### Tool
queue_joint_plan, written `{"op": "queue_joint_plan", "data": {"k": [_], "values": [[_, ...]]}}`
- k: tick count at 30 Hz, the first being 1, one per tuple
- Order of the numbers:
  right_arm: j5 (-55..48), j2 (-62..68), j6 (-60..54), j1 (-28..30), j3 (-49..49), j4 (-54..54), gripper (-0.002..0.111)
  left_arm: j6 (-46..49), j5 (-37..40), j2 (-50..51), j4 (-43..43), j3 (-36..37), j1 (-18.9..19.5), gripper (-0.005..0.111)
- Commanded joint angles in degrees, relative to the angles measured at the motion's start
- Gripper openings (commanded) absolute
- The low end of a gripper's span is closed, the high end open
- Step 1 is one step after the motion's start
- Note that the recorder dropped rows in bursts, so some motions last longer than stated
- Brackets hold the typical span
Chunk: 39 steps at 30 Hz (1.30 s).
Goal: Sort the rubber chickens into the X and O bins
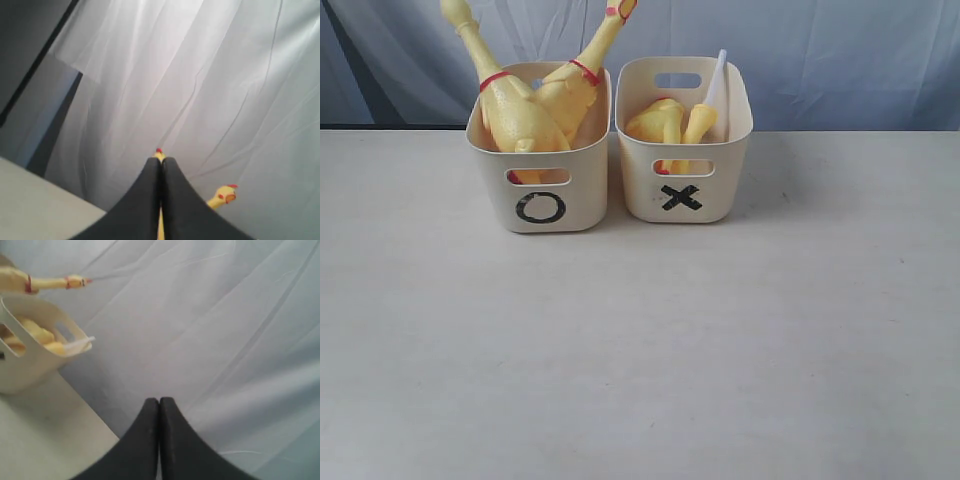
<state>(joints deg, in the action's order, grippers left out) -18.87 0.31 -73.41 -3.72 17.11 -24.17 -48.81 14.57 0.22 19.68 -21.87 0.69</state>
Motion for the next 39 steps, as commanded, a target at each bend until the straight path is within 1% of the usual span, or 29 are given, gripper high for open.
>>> {"op": "queue_joint_plan", "data": {"k": [1, 5, 10, 13, 16, 19, 23, 25, 27, 31, 32, 37, 39], "values": [[0.2, -0.3, 0.0, 0.3, -0.3, 15.7, 0.0, -0.1, -0.4, -0.2, -7.3, 4.3, -0.2, 0.0], [0.2, -0.3, 0.0, 0.3, -0.6, 22.0, 0.0, -0.1, -0.4, -0.2, -8.8, 7.9, -0.2, 0.0], [1.8, -0.3, 0.0, 0.3, -5.1, 22.3, 0.0, -0.1, -1.4, -0.2, -9.8, 11.2, -0.2, 0.0], [1.8, -0.3, 0.0, 0.3, -9.3, 22.3, 0.0, -0.1, -4.7, -0.2, -9.8, 12.7, -0.2, 0.0], [1.8, -0.3, 0.0, 0.3, -13.2, 22.3, 0.0, -0.1, -9.9, -0.2, -9.8, 14.7, -0.2, 0.0], [1.6, -0.3, 0.0, 0.3, -16.4, 22.3, 0.0, -0.1, -12.3, -0.2, -9.8, 16.2, -0.2, 0.0], [1.3, -0.3, 0.0, 0.3, -17.1, 22.1, 0.0, -0.1, -15.1, -0.2, -9.8, 17.9, -0.2, 0.0], [1.4, -0.3, 0.0, 0.3, -17.1, 22.1, 0.0, -0.1, -17.6, -0.2, -9.8, 19.9, -0.2, 0.0], [1.4, -0.3, 0.0, 0.3, -17.1, 22.1, 0.0, -0.1, -17.6, -0.2, -10.4, 21.7, -0.2, 0.0], [1.4, -0.3, 0.0, 0.3, -17.1, 22.1, 0.0, -0.1, -17.0, -0.2, -15.8, 21.9, -0.2, 0.0], [1.4, -0.3, 0.0, 0.3, -17.1, 22.1, 0.0, -0.1, -15.6, -0.2, -16.3, 21.9, -0.2, 0.0], [1.8, -0.3, 0.0, 0.3, -17.1, 22.1, 0.0, -0.1, -14.9, -0.2, -16.3, 21.9, -0.2, 0.0], [1.8, -0.3, 0.0, 0.3, -17.1, 22.1, 0.0, -0.1, -10.8, -0.2, -16.3, 21.9, -0.2, 0.0]]}}
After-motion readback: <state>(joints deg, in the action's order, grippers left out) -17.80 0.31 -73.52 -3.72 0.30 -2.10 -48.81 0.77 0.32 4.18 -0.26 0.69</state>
